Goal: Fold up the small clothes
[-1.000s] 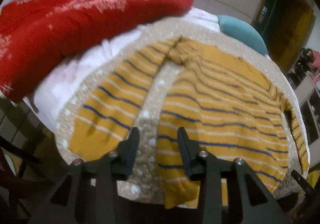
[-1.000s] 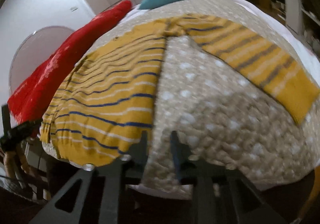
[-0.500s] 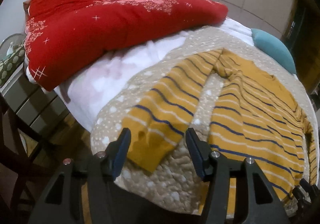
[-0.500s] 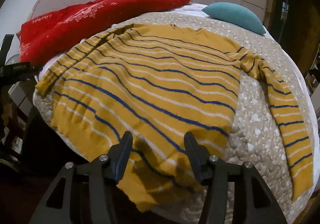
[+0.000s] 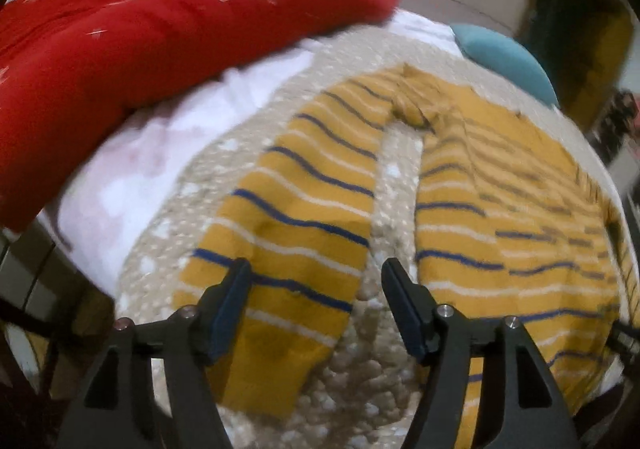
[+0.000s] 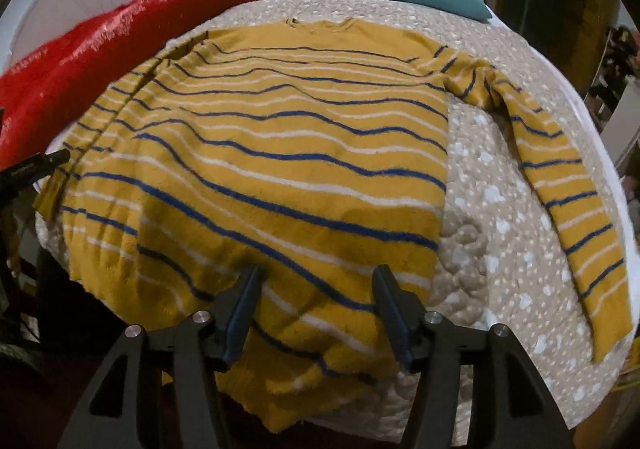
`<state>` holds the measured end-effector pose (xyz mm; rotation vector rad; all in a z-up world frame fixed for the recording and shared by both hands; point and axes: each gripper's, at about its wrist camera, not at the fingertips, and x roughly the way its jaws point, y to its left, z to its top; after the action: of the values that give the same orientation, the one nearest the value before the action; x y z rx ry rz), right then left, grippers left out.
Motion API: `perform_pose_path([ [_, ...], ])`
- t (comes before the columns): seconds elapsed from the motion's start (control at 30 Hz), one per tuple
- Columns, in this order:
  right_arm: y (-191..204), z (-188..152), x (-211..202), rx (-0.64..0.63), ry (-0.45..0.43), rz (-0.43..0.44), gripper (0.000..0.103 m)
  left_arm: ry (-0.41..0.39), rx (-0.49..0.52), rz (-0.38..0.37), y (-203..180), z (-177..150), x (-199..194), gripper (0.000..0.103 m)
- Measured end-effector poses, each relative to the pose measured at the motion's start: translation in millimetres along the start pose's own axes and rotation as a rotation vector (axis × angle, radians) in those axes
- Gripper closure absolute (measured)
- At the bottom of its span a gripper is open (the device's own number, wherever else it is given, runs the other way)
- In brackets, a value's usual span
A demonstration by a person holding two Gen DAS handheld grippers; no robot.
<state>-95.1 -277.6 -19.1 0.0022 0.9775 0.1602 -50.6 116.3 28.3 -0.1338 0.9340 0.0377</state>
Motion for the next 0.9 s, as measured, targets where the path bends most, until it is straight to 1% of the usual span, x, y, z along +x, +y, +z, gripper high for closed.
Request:
perform_pose_path([
  [0.03, 3.4, 2.2, 0.8, -0.009, 0.003, -0.010, 0.040, 0.018, 0.009, -0.006, 1.2, 0.1, 5.9, 0.058],
  [0.07, 8.1, 5.9, 2.6, -0.022, 0.008, -0.022, 0.040, 0.027, 0.011, -0.015, 3.6, 1.7, 8.5, 0.080],
  [0.1, 11.1, 8.4, 3.8, -0.030, 0.011, -0.032, 0.040, 0.036, 0.004, -0.051, 9.3, 6.7, 9.1, 0.085],
  [0.13, 13.7, 10.7, 5.0, -0.039, 0.014, -0.044, 0.040, 0.038, -0.020, -0.088, 19.2, 15.1, 7.4, 0.094],
  [0.17, 17.1, 14.4, 6.4, -0.052, 0.014, -0.063, 0.041, 0.028, -0.040, -0.100, 28.8, 24.1, 5.8, 0.094],
  [0.2, 18.9, 16.8, 7.2, -0.057, 0.013, -0.073, 0.041, 0.000, -0.066, -0.079, 42.8, 37.0, 2.2, 0.094],
  [0.23, 20.7, 21.1, 8.0, -0.061, 0.010, -0.087, 0.041, -0.025, -0.089, -0.047, 55.6, 48.7, -0.5, 0.094],
  [0.27, 21.6, 23.5, 8.3, -0.060, 0.007, -0.093, 0.041, -0.059, -0.124, 0.008, 72.9, 63.1, -4.2, 0.094],
  [0.33, 23.4, 31.7, 10.3, -0.049, 0.000, -0.103, 0.041, -0.126, -0.205, 0.127, 109.7, 89.0, -10.0, 0.092],
  [0.37, 24.9, 35.9, 11.3, -0.043, -0.002, -0.102, 0.041, -0.144, -0.251, 0.147, 128.4, 99.5, -12.2, 0.091],
  [0.4, 26.7, 40.0, 12.2, -0.036, -0.005, -0.101, 0.041, -0.162, -0.302, 0.134, 146.7, 106.8, -17.1, 0.089],
  [0.43, 29.0, 42.6, 12.8, -0.031, -0.006, -0.101, 0.041, -0.175, -0.328, 0.102, 157.0, 109.0, -22.4, 0.079],
  [0.47, 31.7, 44.9, 13.8, -0.027, -0.005, -0.100, 0.041, -0.207, -0.345, 0.054, 165.4, 107.9, -31.4, 0.059],
  [0.5, 34.4, 46.9, 15.2, -0.026, -0.003, -0.097, 0.040, -0.239, -0.349, 0.031, 169.9, 104.5, -39.3, 0.047],
  [0.53, 37.1, 48.4, 17.4, -0.027, -0.001, -0.095, 0.040, -0.272, -0.351, 0.031, 172.9, 98.2, -47.2, 0.030],
  [0.57, 38.8, 49.6, 19.3, -0.028, 0.002, -0.094, 0.039, -0.293, -0.354, 0.040, 175.9, 89.6, -52.6, 0.028],
  [0.6, 40.8, 51.2, 22.8, -0.026, 0.009, -0.089, 0.039, -0.287, -0.356, 0.041, 178.5, 81.2, -53.3, 0.028],
  [0.67, 43.5, 53.5, 29.3, -0.021, 0.025, -0.077, 0.039, -0.242, -0.375, 0.031, 184.9, 65.1, -47.8, 0.028],
  [0.73, 47.4, 56.8, 36.4, -0.016, 0.042, -0.069, 0.039, -0.213, -0.432, 0.007, 193.5, 43.9, -44.9, 0.028],
  [0.77, 49.1, 57.5, 38.1, -0.017, 0.045, -0.069, 0.039, -0.208, -0.465, -0.018, 199.2, 35.6, -45.2, 0.028],
  [0.8, 50.9, 58.1, 39.5, -0.017, 0.046, -0.071, 0.039, -0.206, -0.505, -0.059, 205.0, 28.9, -43.2, 0.028],
  [0.9, 54.6, 57.8, 41.8, -0.020, 0.049, -0.076, 0.036, -0.197, -0.632, -0.216, 208.7, 4.6, -35.2, 0.028],
])
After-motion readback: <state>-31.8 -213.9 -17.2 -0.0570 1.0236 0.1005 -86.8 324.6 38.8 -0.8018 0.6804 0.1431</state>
